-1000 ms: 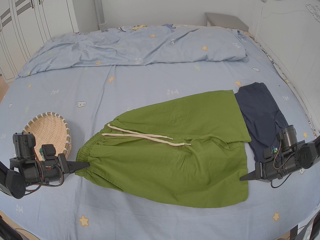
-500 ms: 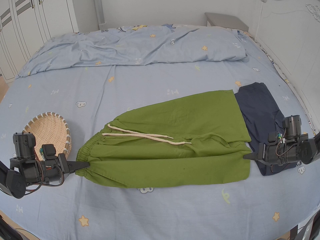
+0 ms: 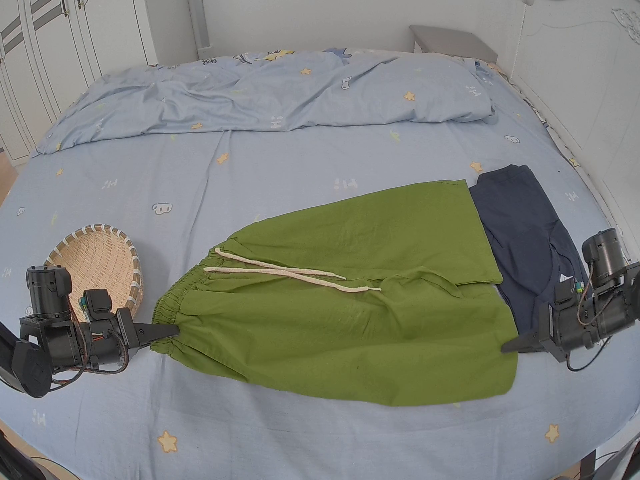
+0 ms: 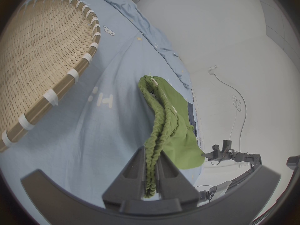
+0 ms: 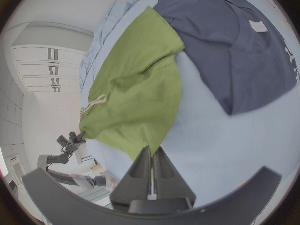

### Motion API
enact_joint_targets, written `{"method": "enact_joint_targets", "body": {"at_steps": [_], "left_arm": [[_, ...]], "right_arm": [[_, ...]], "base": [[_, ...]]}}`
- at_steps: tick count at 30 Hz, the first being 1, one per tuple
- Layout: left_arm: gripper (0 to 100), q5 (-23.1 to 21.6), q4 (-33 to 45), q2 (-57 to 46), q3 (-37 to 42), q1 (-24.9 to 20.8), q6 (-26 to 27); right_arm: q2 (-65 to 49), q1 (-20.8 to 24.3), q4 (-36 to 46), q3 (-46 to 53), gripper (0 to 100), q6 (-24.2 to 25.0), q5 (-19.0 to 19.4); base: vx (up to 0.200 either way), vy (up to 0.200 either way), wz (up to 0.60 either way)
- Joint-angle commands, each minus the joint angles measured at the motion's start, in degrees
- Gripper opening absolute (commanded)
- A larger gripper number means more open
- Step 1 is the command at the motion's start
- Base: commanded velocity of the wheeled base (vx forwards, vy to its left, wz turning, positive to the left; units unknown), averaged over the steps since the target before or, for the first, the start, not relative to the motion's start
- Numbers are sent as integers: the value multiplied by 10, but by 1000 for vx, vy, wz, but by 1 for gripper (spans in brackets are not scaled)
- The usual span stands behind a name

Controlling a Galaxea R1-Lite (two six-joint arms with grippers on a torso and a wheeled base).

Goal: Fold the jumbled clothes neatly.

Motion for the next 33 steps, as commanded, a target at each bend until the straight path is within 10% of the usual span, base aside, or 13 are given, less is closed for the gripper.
{"method": "enact_joint_targets", "body": {"at_steps": [1, 18, 23, 33], "left_arm": [[0, -1, 0, -4, 27, -19, 21], [0, 1, 26, -109, 202, 27, 52], [0, 4, 156, -199, 198, 30, 63], [0, 6, 168, -141, 200, 33, 104]], "right_arm": [[-157, 46, 126, -10, 0, 6, 15], [-94, 35, 159, 79, 0, -84, 15], [-53, 7, 100, 117, 0, -146, 15], [16, -1, -62, 186, 0, -155, 13]], "base": [[0, 0, 0], [0, 0, 0], [0, 0, 0], [0, 0, 0]]}}
